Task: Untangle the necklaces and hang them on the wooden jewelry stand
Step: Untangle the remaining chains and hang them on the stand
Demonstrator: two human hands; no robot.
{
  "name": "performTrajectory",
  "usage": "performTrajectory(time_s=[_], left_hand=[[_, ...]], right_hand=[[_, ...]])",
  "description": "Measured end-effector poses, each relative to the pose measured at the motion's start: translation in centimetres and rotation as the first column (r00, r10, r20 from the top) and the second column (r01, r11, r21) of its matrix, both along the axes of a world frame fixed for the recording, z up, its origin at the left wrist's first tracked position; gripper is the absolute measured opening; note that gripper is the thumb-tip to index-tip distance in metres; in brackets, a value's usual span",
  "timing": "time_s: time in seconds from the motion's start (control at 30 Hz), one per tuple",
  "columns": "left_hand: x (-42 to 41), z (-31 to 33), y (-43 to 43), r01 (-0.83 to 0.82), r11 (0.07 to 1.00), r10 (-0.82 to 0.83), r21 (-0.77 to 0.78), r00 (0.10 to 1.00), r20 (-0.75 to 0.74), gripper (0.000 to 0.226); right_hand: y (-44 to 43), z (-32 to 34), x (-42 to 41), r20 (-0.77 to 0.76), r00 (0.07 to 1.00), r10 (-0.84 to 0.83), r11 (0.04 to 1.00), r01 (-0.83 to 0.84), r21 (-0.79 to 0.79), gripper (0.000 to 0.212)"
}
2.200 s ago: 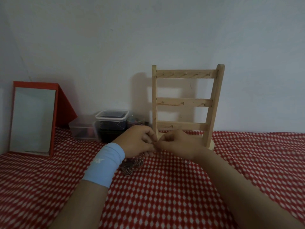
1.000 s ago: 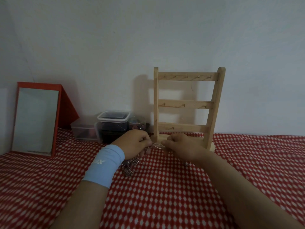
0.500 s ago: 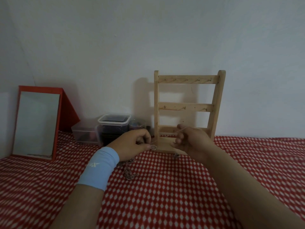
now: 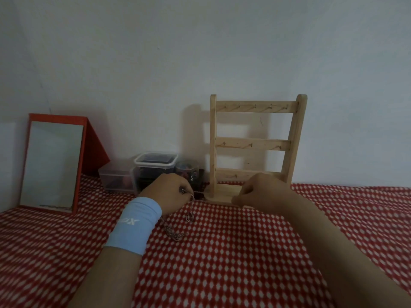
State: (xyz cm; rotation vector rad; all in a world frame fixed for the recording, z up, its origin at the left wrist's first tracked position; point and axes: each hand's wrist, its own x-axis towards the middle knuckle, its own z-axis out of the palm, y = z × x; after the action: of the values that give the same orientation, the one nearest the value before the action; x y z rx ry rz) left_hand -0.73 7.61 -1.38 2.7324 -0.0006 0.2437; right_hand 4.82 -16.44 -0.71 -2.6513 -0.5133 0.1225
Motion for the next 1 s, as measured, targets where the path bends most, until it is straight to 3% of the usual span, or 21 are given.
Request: performTrajectory(time_s=[0.1,0.2,0.3,0.4,0.47,0.53,0.6,0.63,0.73,1.0], left_hand=[[-0.1,0.0,-0.3,-0.025,1.0,0.025,0.016,1.0,0.005,0.017],[0.1,-0.1,-1.1,-0.036,0.999,0.035,0.014,0.998,0.046,0.019],[0.5,-0.4,-1.3,-0.042,0.998,0.042,-0.054,0.999,0.004,0.023],[0.7,-0.7,-1.2,-0.041,0.984,0.033,-0.171,0.998,-0.049,0.028],[0.6,-0.9,-1.4,-0.028,0.967,0.004,-0.255,0.996,-0.092,0.028],[0.7,-1.1,-1.5,-0.033,0.944,-0.007,-0.327,0.993,-0.122,0.027],[0.9,-1.2,-1.5,-0.039,0.932,-0.014,-0.361,0.989,-0.144,0.027],[1.0,-1.2,-1.6,-0.037,0.932,-0.02,-0.361,0.988,-0.153,0.027],[1.1,-1.2,-1.7,-0.025,0.936,-0.039,-0.351,0.984,-0.173,0.03],[0.6,-0.6,-1.3,-0.037,0.959,-0.008,-0.281,0.988,-0.157,0.028]], right_hand=[[-0.6,-0.1,0.8,0.139,0.99,-0.036,0.975,0.065,-0.214,0.018],[-0.7,-1.0,1.0,0.174,0.985,-0.012,0.905,0.085,-0.416,0.027],[-0.4,-1.6,1.0,0.185,0.982,0.037,0.865,0.062,-0.498,0.033],[0.3,-2.0,0.7,0.151,0.976,0.155,0.929,-0.092,-0.359,0.045],[1.2,-1.6,-0.2,0.226,0.944,0.24,0.961,-0.198,-0.193,0.051],[2.2,-1.2,-1.3,0.306,0.92,0.244,0.964,-0.263,0.025,0.035],[3.3,-1.3,-2.2,0.248,0.942,0.225,0.948,-0.271,0.168,0.015],[3.8,-1.7,-2.4,0.208,0.949,0.237,0.944,-0.276,0.181,0.013],[4.7,-3.7,-2.2,0.16,0.952,0.26,0.963,-0.268,0.031,0.031],[3.8,-5.1,-0.7,0.1,0.942,0.322,0.947,-0.317,-0.057,0.016]])
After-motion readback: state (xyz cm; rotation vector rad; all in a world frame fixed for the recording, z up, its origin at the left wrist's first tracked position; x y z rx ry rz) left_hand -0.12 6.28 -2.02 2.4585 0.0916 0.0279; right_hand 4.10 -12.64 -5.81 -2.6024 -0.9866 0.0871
